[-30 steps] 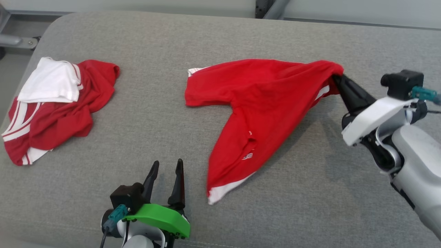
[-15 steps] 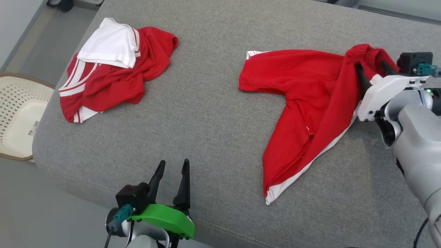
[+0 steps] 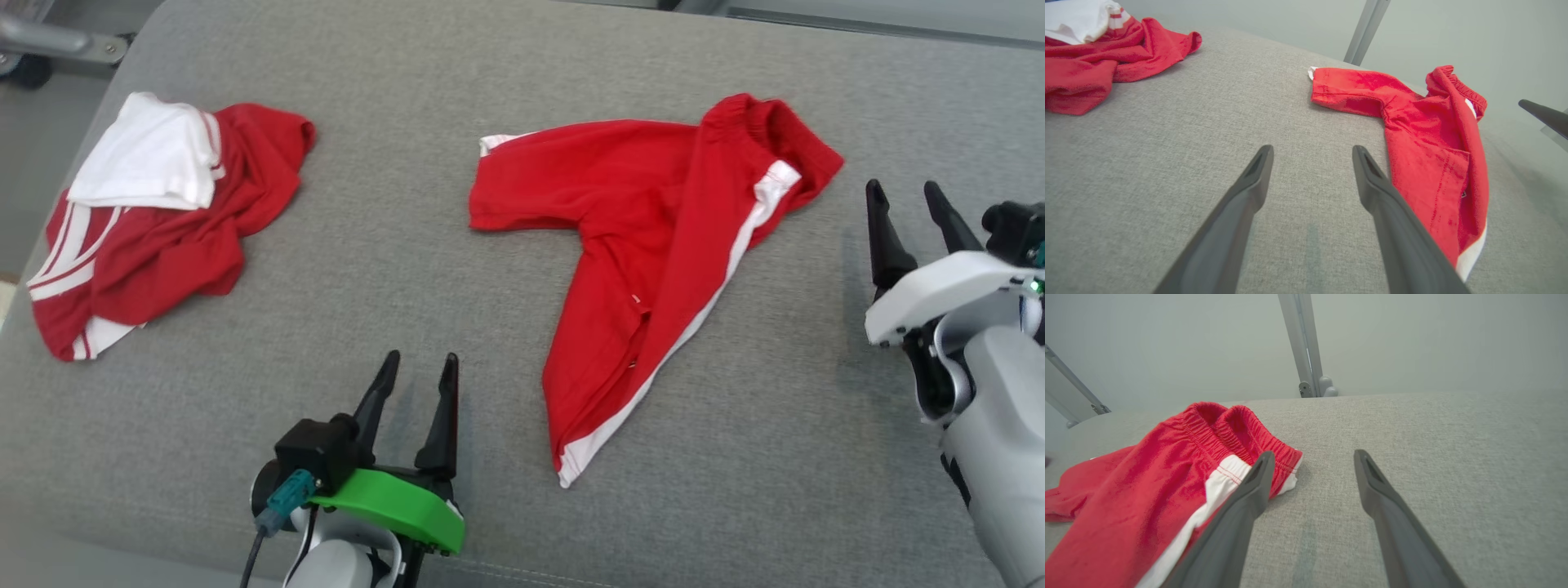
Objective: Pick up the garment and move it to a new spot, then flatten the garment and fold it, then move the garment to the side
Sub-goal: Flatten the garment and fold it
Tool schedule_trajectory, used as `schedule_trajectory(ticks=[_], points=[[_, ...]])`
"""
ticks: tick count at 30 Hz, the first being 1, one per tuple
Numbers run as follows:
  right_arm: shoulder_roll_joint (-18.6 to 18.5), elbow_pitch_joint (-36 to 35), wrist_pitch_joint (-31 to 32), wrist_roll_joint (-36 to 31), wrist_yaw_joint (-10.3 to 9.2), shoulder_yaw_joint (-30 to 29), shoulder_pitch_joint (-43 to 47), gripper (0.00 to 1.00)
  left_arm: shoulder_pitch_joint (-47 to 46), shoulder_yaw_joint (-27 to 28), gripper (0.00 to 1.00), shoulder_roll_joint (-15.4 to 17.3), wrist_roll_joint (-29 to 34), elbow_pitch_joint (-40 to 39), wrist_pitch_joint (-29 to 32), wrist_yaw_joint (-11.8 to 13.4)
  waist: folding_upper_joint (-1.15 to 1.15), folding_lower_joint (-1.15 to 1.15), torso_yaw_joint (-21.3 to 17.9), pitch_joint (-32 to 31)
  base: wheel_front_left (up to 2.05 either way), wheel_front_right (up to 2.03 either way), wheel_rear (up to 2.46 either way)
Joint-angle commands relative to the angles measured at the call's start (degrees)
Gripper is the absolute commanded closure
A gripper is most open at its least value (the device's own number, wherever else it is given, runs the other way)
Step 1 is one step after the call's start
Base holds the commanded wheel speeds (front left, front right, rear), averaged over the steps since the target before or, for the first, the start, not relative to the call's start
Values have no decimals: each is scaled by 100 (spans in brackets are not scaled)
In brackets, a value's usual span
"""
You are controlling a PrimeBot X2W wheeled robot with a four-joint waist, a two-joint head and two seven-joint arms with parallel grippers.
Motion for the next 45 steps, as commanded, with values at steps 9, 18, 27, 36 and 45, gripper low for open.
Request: schedule_trajectory(ticks=[9,18,27,36,45], points=[[599,-1015,-15,-431,-5,-547,1452,0,-178,-652,0,28,-162,646,-2,-497,0,0,-1354,-547,0,0,0],[735,-1122,-15,-543,-5,-462,1542,0,-322,-709,0,23,74,1166,-2,-511,0,0,-1721,-469,0,0,0],[799,-1189,-15,-512,-5,-525,1483,0,-485,-612,0,24,158,1661,-1,-184,0,0,-1889,-351,0,0,0],[827,-1348,-15,-532,-5,-613,1473,0,-562,-212,100,24,21,1522,-1,-126,0,0,-1868,-227,0,0,0],[852,-1366,-15,-479,-5,-612,1468,0,-735,1137,100,24,-463,1043,-1,56,0,0,-1842,-127,0,0,0]])
